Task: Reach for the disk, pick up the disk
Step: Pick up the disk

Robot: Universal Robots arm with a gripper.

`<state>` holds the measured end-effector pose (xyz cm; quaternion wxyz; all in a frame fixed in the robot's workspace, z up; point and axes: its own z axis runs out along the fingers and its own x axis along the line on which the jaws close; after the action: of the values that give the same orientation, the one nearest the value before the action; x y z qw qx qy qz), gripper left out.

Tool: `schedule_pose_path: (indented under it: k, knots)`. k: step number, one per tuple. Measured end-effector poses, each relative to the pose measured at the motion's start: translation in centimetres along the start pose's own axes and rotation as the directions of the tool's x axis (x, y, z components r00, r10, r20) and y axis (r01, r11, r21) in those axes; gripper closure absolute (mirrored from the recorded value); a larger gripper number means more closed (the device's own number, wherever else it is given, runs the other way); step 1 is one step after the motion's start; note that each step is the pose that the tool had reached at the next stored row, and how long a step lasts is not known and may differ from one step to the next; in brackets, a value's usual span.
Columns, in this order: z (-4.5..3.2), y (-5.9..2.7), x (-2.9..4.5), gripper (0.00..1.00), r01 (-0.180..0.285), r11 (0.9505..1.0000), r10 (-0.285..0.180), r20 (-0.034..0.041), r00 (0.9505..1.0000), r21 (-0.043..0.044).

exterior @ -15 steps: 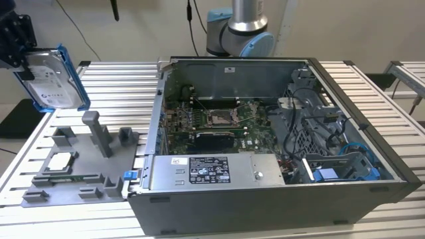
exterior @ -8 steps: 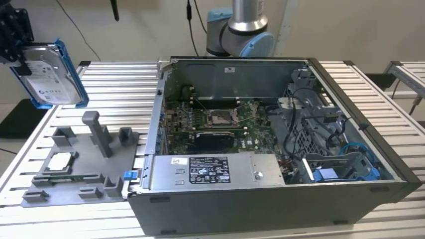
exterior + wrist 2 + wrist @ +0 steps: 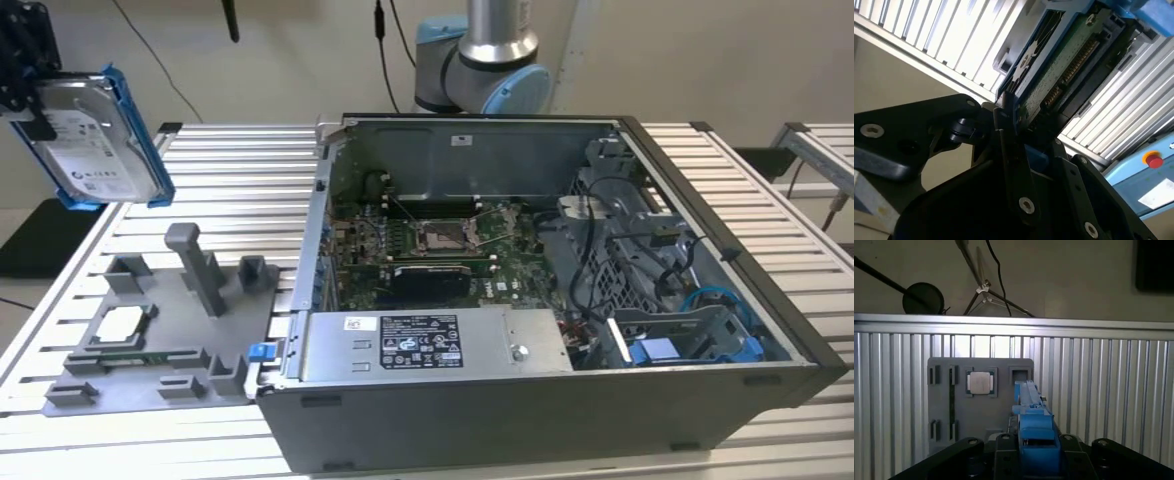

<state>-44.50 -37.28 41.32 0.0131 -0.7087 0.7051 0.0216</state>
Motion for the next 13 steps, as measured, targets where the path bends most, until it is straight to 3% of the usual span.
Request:
schedule_pose_path:
  k: [13]
  knots:
    - [-2.04, 0.02, -0.10, 1.00, 0.000, 1.0000, 0.000, 0.0000, 1.0000, 0.0000]
